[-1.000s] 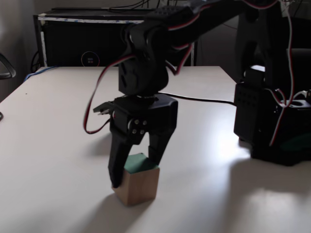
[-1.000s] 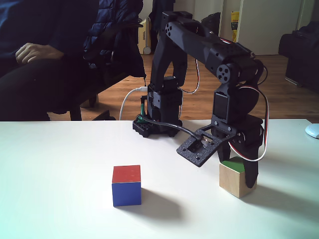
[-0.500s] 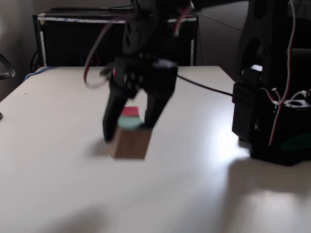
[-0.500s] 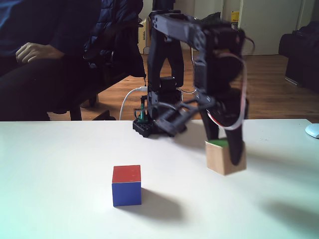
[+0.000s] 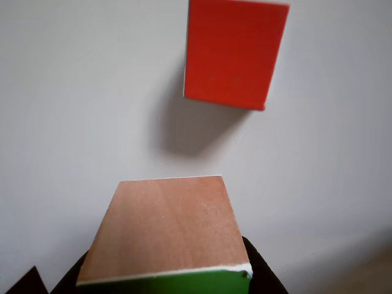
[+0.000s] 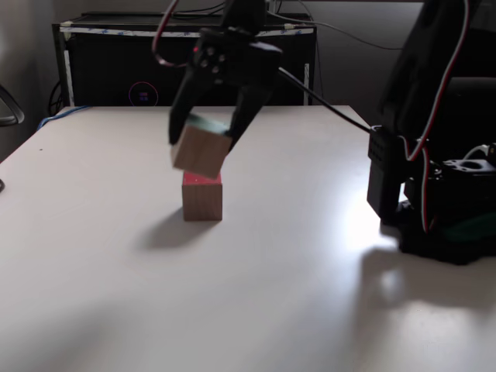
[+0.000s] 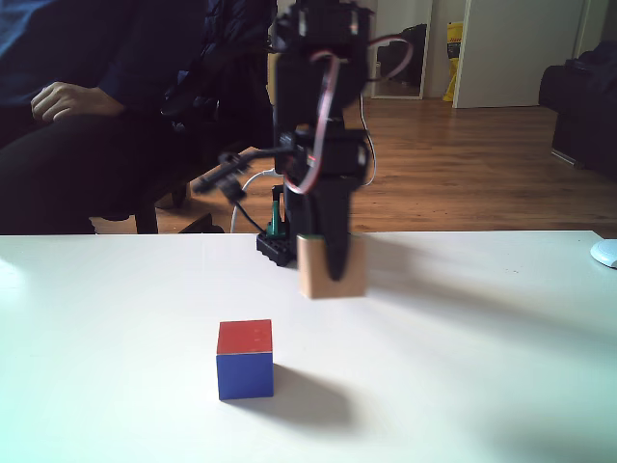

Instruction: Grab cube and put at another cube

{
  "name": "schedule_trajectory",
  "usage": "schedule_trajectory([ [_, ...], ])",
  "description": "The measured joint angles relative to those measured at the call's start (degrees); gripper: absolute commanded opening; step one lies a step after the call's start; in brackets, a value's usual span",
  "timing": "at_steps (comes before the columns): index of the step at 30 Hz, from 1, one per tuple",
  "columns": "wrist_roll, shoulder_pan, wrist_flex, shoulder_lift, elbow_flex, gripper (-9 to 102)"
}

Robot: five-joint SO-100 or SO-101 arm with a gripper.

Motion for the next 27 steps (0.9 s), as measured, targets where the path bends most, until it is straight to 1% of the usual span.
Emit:
schedule_trajectory([
  [6, -2.8, 8.3, 0.4, 5.8, 2.5, 16],
  [14, -3.9, 14.5, 2.6, 6.4, 2.2, 16],
  [18, -4.0, 16.5, 4.0, 1.6, -1.0, 16],
  [27, -2.5, 16.6, 6.8, -10.0, -10.3, 15],
])
